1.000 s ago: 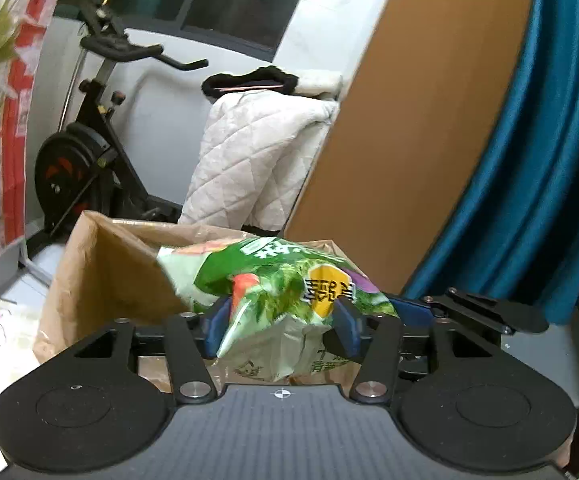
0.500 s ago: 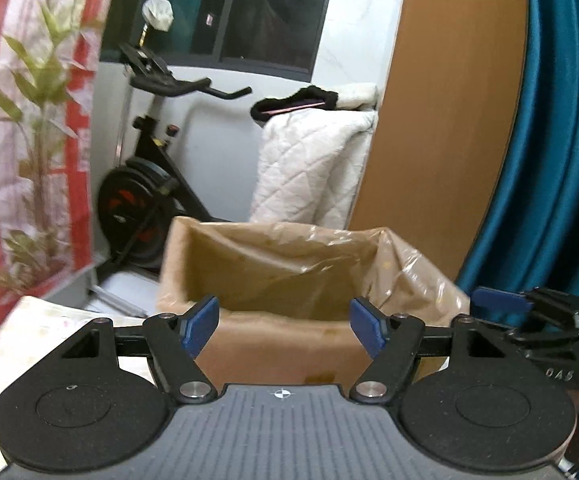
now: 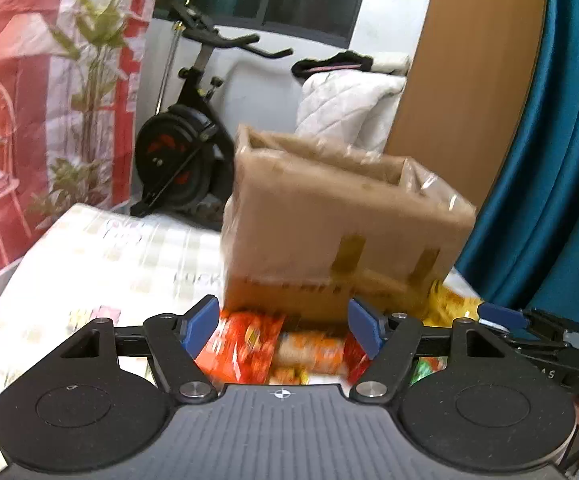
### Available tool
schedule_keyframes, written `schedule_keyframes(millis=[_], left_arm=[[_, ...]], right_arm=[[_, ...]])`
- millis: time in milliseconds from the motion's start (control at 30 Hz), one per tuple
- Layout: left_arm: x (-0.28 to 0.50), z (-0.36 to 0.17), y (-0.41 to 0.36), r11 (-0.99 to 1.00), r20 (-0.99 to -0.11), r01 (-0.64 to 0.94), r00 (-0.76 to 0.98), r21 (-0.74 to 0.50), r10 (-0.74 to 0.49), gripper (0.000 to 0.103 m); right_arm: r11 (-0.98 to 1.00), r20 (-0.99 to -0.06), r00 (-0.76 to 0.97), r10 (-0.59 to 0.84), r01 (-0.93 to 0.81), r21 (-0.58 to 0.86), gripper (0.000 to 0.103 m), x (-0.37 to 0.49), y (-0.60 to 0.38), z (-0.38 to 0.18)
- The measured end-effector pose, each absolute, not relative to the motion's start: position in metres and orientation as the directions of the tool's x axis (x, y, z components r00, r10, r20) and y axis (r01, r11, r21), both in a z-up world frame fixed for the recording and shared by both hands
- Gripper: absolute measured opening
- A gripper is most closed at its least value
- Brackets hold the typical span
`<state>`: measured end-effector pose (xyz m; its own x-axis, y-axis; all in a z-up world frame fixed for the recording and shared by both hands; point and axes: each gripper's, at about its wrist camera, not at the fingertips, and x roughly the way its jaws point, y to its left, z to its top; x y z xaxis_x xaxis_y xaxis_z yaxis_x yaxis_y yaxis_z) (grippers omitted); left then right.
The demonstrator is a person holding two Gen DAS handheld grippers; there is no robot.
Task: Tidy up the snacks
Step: 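Move both grippers back down to the snack pile, then grasp the green-and-red corn snack bag with the right gripper and lift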
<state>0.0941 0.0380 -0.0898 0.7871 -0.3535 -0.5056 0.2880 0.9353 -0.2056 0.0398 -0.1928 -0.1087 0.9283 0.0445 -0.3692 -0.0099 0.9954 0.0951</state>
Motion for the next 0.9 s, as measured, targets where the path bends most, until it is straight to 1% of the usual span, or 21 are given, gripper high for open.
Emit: schedule_keyframes(millis=[167, 333, 500, 733, 767, 833, 867, 900], left_arm=[[0.082, -0.107, 0.044, 0.950, -0.531, 0.263, 0.788, -0.168, -0.312, 0.073], [0.076, -0.125, 0.048, 0.952, -0.560, 0.234, 0.771, -0.196, -0.305, 0.071], [0.070, -0.136, 0.038, 0.958, -0.553, 0.243, 0.783, -0.149, -0.285, 0.071], [0.060, -0.143, 0.032, 0.969, -0.544, 0.232, 0.803, -0.089, -0.243, 0.071], [0.060, -0.143, 0.032, 0.969, -0.541, 0.230, 0.806, -0.085, -0.239, 0.071], [0.059, -0.144, 0.033, 0.970, -0.540, 0.229, 0.807, -0.083, -0.237, 0.071], [0.059, -0.145, 0.033, 0.970, -0.541, 0.227, 0.807, -0.085, -0.236, 0.071], [0.060, -0.146, 0.033, 0.970, -0.542, 0.226, 0.806, -0.087, -0.236, 0.071]], right_arm=[[0.992, -0.440, 0.896, 0.060, -0.004, 0.126, 0.059, 0.031, -0.176, -0.141], [0.993, -0.487, 0.871, 0.059, -0.003, 0.115, 0.059, 0.028, -0.159, -0.158], [0.994, -0.505, 0.862, 0.047, 0.011, 0.113, 0.062, 0.021, -0.159, -0.167], [0.991, -0.507, 0.862, -0.010, 0.077, 0.112, 0.062, 0.014, -0.179, -0.170], [0.990, -0.506, 0.862, -0.023, 0.090, 0.108, 0.064, 0.013, -0.180, -0.170], [0.989, -0.501, 0.865, -0.042, 0.108, 0.103, 0.074, 0.012, -0.184, -0.170], [0.988, -0.498, 0.866, -0.048, 0.114, 0.104, 0.083, 0.011, -0.185, -0.170], [0.987, -0.495, 0.867, -0.053, 0.120, 0.105, 0.087, 0.010, -0.187, -0.170]])
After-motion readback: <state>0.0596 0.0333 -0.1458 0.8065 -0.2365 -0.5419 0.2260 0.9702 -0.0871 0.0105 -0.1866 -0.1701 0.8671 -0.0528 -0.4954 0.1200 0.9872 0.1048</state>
